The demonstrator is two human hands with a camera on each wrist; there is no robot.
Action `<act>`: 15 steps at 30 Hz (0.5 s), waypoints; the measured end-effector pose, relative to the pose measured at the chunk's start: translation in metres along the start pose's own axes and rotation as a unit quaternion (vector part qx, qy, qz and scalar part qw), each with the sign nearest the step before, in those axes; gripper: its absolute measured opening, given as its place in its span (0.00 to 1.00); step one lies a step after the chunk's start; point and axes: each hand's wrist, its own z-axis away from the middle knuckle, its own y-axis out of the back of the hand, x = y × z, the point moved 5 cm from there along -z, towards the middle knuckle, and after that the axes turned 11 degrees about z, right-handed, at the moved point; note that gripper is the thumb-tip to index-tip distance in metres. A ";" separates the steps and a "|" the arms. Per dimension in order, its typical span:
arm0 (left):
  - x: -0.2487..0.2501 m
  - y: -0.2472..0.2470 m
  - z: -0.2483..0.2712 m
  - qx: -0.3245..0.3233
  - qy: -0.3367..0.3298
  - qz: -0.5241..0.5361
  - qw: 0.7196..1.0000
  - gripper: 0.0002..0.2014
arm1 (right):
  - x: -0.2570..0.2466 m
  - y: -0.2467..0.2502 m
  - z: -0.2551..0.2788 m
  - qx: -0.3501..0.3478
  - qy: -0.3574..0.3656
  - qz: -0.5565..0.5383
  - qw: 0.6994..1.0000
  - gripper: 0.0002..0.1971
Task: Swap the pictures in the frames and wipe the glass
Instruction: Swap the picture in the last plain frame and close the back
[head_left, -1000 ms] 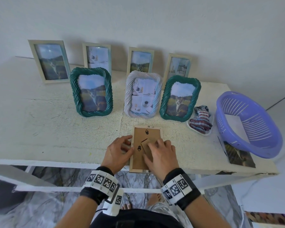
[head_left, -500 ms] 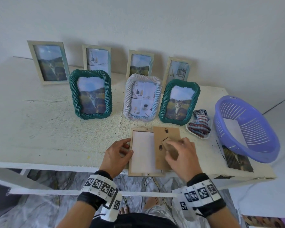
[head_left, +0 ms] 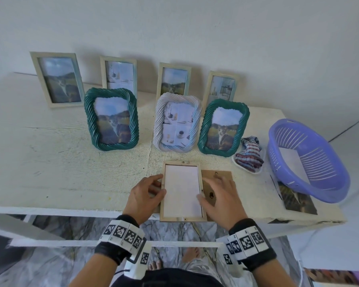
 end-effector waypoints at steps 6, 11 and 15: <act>0.000 0.001 0.000 0.003 -0.005 -0.012 1.000 0.20 | -0.041 -0.030 -0.014 -0.141 0.050 0.067 0.987 0.52; 0.001 0.001 0.000 0.002 -0.006 -0.024 1.000 0.20 | -0.041 -0.038 -0.025 -0.168 0.040 0.106 0.979 0.58; 0.002 0.001 0.000 0.005 -0.008 -0.023 1.000 0.20 | -0.042 -0.036 -0.029 -0.186 0.046 0.118 0.974 0.59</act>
